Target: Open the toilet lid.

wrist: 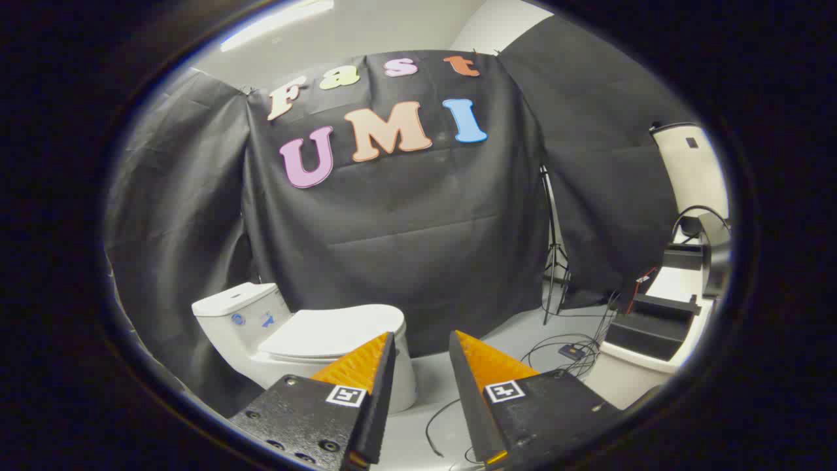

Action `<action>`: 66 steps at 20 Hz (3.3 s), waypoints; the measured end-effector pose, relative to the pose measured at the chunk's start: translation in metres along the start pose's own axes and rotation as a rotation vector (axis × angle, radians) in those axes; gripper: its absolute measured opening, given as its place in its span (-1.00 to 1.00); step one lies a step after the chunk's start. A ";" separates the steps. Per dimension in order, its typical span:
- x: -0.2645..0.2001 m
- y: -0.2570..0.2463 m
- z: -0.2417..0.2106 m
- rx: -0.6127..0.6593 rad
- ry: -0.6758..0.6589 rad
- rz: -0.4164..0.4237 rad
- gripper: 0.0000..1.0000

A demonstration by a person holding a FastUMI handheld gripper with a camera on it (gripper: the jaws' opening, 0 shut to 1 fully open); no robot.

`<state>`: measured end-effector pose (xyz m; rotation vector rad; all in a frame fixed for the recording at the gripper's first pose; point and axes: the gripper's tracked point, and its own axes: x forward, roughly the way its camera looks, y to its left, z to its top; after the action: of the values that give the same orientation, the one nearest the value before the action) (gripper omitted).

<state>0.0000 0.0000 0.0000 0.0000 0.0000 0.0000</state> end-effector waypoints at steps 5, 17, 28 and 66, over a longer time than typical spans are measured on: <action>-0.007 -0.008 0.007 0.037 -0.044 -0.010 0.01; -0.011 -0.010 0.009 0.046 -0.065 -0.011 0.01; -0.010 -0.011 0.008 0.051 -0.059 -0.008 0.01; -0.007 -0.013 0.006 0.067 -0.043 -0.004 0.01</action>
<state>-0.0068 -0.0126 0.0056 0.0671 -0.0433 -0.0043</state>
